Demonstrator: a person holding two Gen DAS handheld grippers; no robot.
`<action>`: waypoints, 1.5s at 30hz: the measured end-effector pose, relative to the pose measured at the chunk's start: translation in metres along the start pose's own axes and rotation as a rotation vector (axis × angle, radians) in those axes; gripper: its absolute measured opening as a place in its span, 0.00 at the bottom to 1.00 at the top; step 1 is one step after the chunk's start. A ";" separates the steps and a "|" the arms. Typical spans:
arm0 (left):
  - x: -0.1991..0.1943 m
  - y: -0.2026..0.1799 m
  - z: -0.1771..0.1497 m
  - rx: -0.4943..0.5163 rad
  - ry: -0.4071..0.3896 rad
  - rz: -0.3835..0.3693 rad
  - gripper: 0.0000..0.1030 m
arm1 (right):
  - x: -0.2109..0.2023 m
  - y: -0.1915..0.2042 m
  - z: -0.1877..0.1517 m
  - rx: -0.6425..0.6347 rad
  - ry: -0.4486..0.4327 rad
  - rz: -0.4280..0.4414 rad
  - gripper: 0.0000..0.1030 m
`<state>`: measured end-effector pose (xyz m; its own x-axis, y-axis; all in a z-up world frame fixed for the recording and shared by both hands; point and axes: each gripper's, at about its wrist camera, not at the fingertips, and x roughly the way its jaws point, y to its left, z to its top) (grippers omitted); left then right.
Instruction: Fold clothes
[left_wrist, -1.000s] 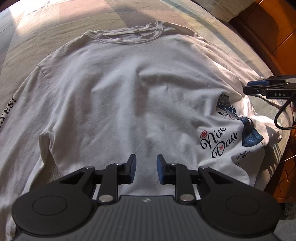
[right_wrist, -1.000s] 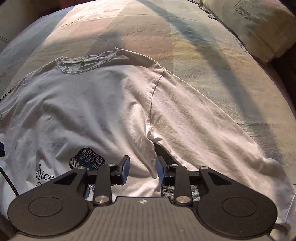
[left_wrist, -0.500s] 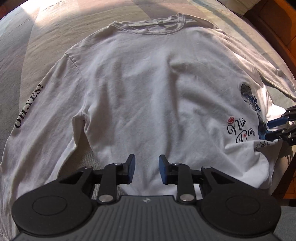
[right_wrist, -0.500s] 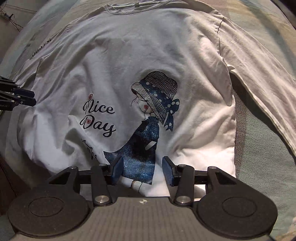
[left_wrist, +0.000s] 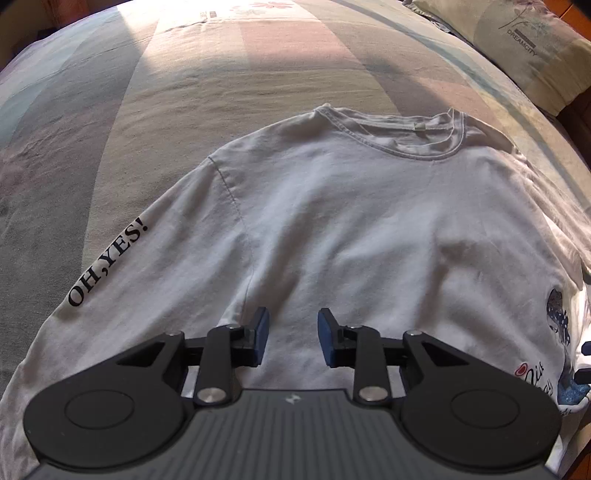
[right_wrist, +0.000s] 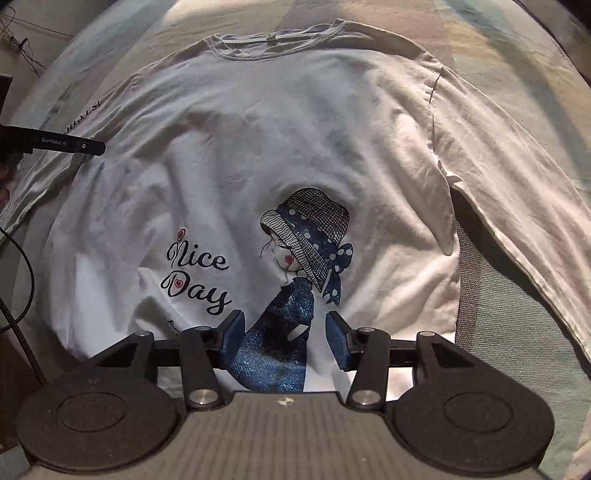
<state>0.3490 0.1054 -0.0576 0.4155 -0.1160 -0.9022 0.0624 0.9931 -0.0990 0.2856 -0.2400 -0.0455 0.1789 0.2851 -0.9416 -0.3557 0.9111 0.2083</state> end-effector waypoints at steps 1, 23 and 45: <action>-0.004 0.005 0.005 -0.031 -0.030 -0.008 0.33 | -0.001 0.000 0.000 0.009 -0.006 0.001 0.52; 0.025 0.092 0.027 -0.192 -0.022 0.236 0.44 | -0.003 -0.003 0.015 0.034 -0.047 -0.054 0.56; 0.036 0.034 0.028 -0.016 -0.007 0.136 0.56 | 0.019 -0.156 0.116 0.401 -0.267 -0.362 0.79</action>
<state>0.3915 0.1345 -0.0821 0.4252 0.0195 -0.9049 -0.0094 0.9998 0.0171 0.4509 -0.3420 -0.0649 0.4665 -0.0465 -0.8833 0.1353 0.9906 0.0193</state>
